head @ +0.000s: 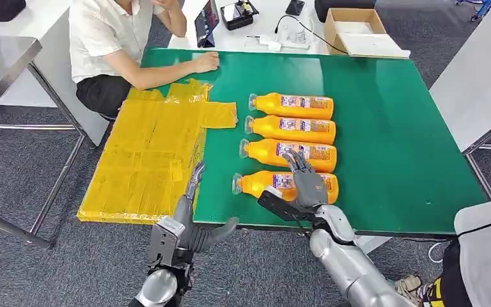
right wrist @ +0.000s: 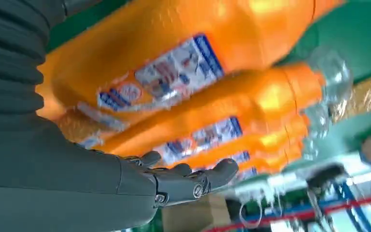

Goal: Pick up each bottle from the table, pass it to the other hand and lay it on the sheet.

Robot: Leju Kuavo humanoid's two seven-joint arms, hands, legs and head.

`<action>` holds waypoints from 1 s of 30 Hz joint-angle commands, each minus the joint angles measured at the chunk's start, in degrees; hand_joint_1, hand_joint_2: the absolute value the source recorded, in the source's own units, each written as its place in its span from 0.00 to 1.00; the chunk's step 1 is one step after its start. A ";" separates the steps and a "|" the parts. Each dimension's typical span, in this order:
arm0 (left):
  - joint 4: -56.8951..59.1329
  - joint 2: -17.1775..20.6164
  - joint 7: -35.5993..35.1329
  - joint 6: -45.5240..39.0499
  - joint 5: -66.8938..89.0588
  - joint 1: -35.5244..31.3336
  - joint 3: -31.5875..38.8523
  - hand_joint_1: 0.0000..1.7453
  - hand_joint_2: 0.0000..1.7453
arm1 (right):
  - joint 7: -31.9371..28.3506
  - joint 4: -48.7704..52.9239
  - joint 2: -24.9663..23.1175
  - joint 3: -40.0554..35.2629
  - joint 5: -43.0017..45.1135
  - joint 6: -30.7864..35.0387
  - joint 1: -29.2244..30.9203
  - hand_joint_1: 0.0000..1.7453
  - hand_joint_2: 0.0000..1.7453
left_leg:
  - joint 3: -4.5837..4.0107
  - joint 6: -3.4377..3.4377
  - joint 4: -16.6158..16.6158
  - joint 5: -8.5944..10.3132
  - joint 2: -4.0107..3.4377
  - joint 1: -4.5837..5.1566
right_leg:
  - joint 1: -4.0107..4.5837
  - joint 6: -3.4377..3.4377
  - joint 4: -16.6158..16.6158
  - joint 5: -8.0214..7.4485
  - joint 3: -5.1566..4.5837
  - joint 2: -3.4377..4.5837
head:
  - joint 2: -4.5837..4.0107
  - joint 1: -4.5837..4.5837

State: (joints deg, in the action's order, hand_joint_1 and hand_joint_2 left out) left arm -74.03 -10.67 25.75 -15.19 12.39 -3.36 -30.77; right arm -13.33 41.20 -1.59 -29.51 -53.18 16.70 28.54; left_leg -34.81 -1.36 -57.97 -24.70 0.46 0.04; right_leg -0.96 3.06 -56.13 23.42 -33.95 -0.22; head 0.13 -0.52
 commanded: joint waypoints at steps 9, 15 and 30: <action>2.41 0.93 -1.39 1.32 0.05 -1.16 0.57 0.00 1.00 | 15.34 -7.13 -1.53 -7.12 -2.09 -10.68 9.16 0.00 1.00 | 0.08 0.06 -0.02 -0.06 -0.25 0.02 | -0.02 -0.09 -0.07 0.00 0.01 0.23 | 0.00 0.00; 3.79 0.71 -1.56 1.08 0.57 -1.94 0.57 0.00 1.00 | 15.37 -10.88 -2.60 -8.10 -0.65 -12.42 10.03 0.00 1.00 | 0.21 0.11 0.05 -0.06 -0.13 -0.03 | 0.04 -0.13 0.02 0.04 0.17 0.11 | 0.00 0.00; 3.49 0.57 -1.73 0.73 0.61 -1.61 1.26 0.00 1.00 | 18.16 -11.75 -2.36 -9.44 -2.00 -12.07 10.49 0.00 1.00 | 0.22 0.11 0.02 -0.06 -0.07 -0.03 | 0.04 -0.14 -0.01 0.06 0.18 0.06 | 0.00 0.00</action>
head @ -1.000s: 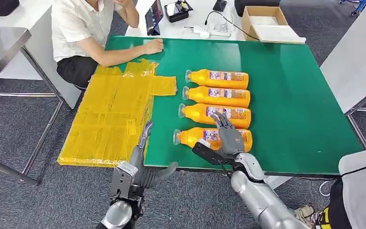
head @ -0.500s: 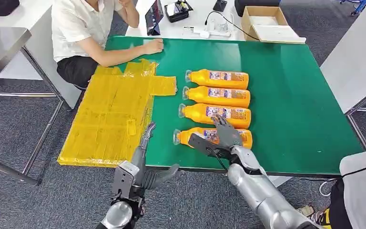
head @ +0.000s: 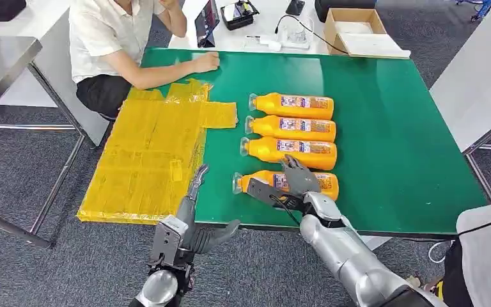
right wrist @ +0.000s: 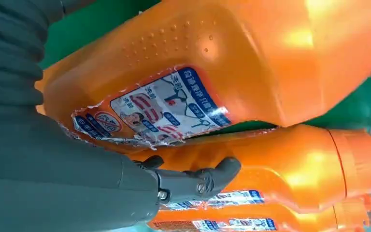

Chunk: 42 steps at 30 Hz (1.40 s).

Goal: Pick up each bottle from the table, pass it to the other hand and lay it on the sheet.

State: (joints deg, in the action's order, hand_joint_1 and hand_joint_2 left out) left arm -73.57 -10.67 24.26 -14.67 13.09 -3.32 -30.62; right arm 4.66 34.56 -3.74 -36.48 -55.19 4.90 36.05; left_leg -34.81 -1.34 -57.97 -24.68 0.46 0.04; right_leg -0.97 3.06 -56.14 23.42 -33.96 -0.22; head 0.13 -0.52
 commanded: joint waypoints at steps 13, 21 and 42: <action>1.86 0.75 -0.93 0.47 0.36 -0.56 2.02 0.00 1.00 | 2.69 -5.20 1.42 -3.78 -1.78 -2.50 2.55 0.00 1.00 | 0.16 0.05 0.03 -0.03 0.00 -0.01 | 0.02 -0.08 0.03 0.04 0.15 -0.02 | 0.00 0.00; -0.27 1.05 -1.81 0.56 0.77 1.68 3.32 0.00 1.00 | 3.69 -1.45 6.16 -6.07 -2.62 -4.64 -2.86 0.00 1.00 | 0.32 0.06 0.09 -0.04 0.11 -0.06 | 0.06 -0.09 0.13 0.06 0.34 -0.12 | 0.00 -0.02; -4.69 1.59 -2.36 -1.52 1.98 5.24 4.91 0.00 1.00 | 6.87 15.60 18.51 -0.31 -4.22 -5.05 -19.20 0.26 1.00 | 1.26 0.00 0.09 -0.18 0.40 -0.08 | 0.10 -0.11 0.32 0.20 0.75 -0.36 | 0.00 0.00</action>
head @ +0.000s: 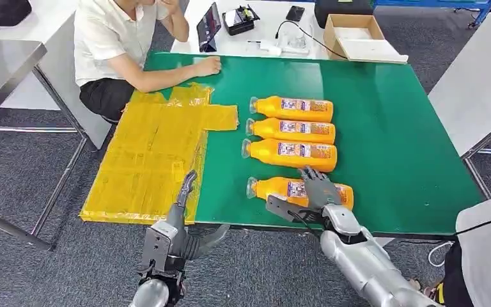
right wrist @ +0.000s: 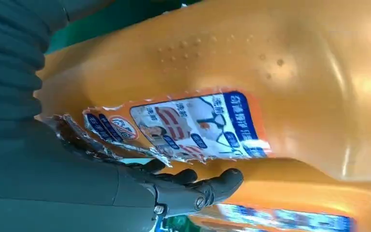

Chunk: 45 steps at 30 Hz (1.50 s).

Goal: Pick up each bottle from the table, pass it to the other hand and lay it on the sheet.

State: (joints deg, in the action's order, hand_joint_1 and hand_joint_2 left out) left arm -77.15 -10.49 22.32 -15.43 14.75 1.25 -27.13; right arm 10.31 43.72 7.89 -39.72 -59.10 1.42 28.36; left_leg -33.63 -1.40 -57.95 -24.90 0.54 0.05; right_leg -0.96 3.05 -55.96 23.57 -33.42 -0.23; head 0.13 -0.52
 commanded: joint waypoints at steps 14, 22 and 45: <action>1.41 1.05 0.10 -0.54 -1.85 -0.59 -0.30 0.00 1.00 | -0.92 -5.12 3.27 13.32 1.62 0.43 -14.42 1.00 1.00 | 0.59 0.00 0.27 0.03 0.51 -0.11 | 0.10 -0.11 0.61 0.14 0.84 -0.54 | 0.00 -0.02; 2.03 1.11 0.41 -0.45 -2.44 -1.14 -0.91 0.00 1.00 | -1.74 -9.05 1.98 17.30 1.64 1.64 -14.32 1.00 1.00 | 1.06 -0.17 0.14 -0.15 0.41 -0.14 | 0.11 -0.01 0.73 0.23 1.40 -0.42 | 0.00 0.00; -3.96 2.71 -1.13 10.57 -25.75 2.52 0.25 0.00 1.00 | -23.50 14.24 -1.30 16.48 22.21 -0.72 -16.58 1.00 1.00 | 1.41 -0.31 0.18 -0.68 -0.84 -0.38 | 0.39 0.11 1.26 0.25 2.18 0.67 | 0.00 0.00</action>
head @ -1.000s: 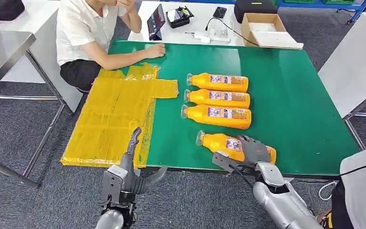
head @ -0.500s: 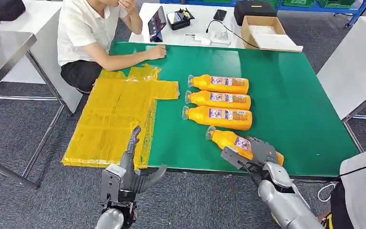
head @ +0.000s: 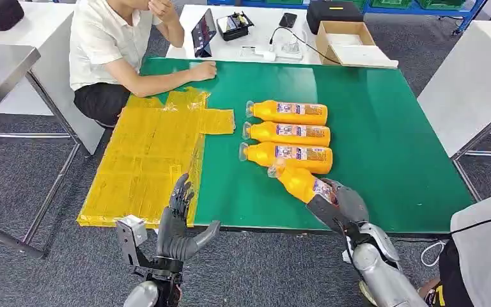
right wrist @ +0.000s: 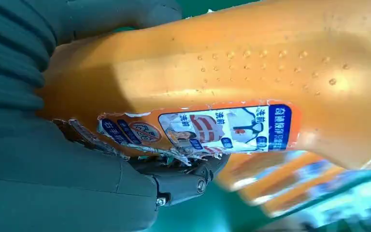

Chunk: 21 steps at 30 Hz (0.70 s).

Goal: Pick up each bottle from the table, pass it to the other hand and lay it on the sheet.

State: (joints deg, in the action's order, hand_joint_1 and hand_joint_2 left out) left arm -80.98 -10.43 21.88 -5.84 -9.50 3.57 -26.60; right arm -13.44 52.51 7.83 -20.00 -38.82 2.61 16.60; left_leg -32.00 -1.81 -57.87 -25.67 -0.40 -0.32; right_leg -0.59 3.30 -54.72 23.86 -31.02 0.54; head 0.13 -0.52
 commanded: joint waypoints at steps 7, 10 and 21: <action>1.06 3.91 -3.39 7.36 -10.74 -0.19 -1.76 0.00 1.00 | -3.04 10.77 -0.03 -7.27 9.84 -4.96 -0.92 1.00 1.00 | -0.69 0.08 0.01 0.12 -0.08 -0.10 | 0.05 -0.04 -0.15 -0.45 -0.58 0.08 | 0.00 0.02; 0.89 4.00 -3.39 7.41 -10.81 -0.12 -1.86 0.00 1.00 | -3.03 10.45 -0.07 -7.45 10.02 -4.95 -0.78 1.00 1.00 | -0.99 0.14 0.06 0.19 -0.04 -0.05 | -0.01 -0.17 -0.19 -0.50 -0.92 0.00 | 0.00 0.02; 3.00 4.72 -6.16 13.16 -14.84 -2.57 -3.64 0.00 1.00 | -7.31 5.34 -7.44 -14.40 13.75 -8.85 7.40 1.00 1.00 | -1.50 0.26 0.08 0.30 0.02 -0.02 | -0.03 -0.25 -0.43 -0.46 -1.45 0.11 | 0.00 -0.02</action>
State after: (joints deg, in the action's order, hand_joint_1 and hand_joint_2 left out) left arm -81.64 -8.26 16.26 6.91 -24.02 3.76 -28.35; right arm -20.61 62.53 3.87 -28.71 -25.66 -5.83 18.77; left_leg -33.70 -1.70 -57.89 -25.31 -0.13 -0.39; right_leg -0.58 3.26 -55.08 23.34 -32.55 0.44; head 0.13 -0.55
